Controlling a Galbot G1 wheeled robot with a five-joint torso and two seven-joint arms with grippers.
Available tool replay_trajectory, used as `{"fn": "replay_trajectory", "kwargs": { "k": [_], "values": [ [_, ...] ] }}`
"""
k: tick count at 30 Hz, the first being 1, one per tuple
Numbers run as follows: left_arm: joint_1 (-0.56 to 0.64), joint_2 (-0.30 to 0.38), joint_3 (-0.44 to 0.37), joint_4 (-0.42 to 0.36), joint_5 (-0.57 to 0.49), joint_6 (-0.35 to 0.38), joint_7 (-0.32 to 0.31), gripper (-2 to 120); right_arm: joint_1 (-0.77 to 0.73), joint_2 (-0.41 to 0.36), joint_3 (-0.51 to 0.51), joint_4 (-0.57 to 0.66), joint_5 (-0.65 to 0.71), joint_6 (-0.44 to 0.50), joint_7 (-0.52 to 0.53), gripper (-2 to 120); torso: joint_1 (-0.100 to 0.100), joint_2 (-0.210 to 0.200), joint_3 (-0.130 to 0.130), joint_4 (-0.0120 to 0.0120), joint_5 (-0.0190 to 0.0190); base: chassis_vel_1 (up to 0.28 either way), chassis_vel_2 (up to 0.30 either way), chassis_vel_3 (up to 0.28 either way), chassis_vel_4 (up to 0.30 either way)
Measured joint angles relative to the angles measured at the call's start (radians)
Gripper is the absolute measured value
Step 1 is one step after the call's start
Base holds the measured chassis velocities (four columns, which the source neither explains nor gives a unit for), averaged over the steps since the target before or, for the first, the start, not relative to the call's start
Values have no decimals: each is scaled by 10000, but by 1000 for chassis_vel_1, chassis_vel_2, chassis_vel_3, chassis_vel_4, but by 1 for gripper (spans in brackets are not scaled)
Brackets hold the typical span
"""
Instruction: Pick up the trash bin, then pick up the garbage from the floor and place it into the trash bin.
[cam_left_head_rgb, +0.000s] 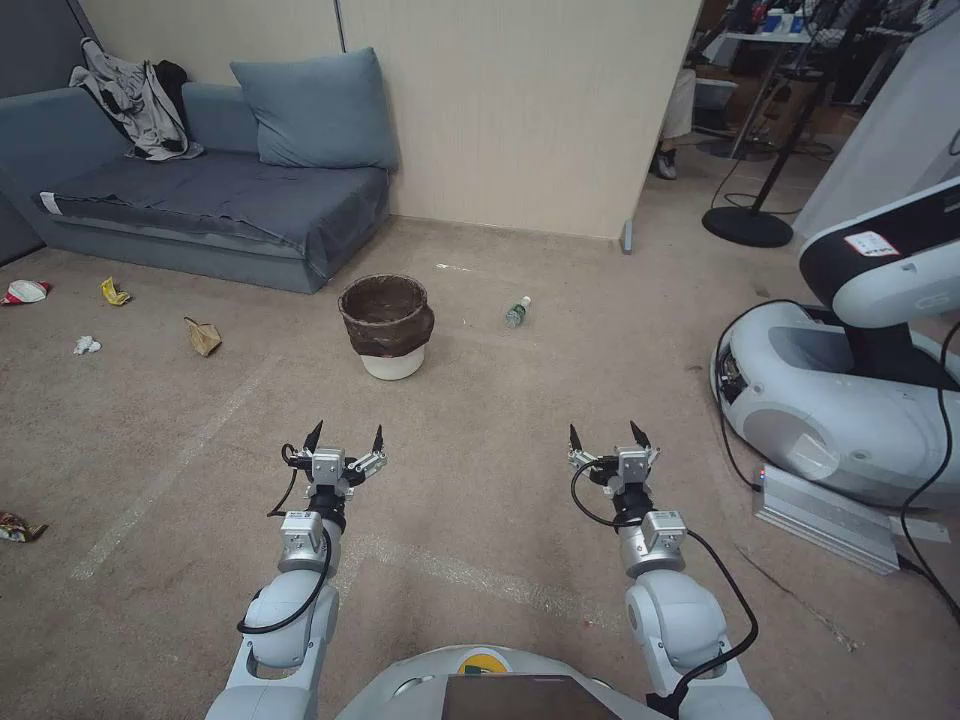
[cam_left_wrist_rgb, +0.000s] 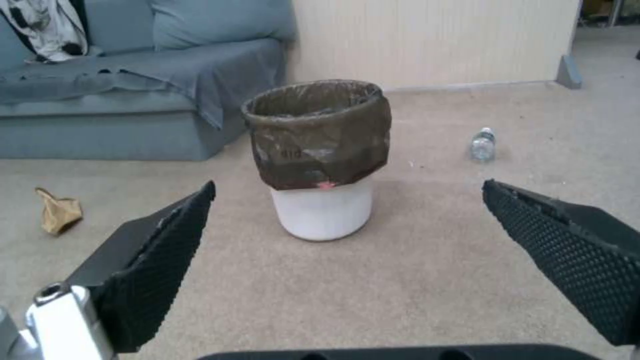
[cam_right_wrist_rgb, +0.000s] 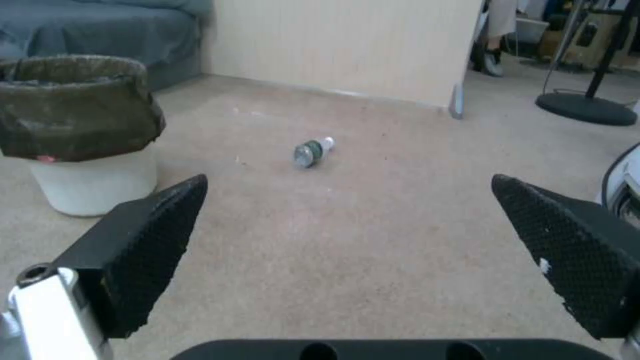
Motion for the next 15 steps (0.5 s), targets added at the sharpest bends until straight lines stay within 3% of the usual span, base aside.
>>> {"fn": "replay_trajectory", "kwargs": {
  "k": [15],
  "values": [
    [0, 0, 0, 0, 0, 0, 0, 100, 0, 0, 0, 0, 0, 0, 0, 100, 0, 0, 0, 0, 0, 0, 0, 0, 0]
  ]
}}
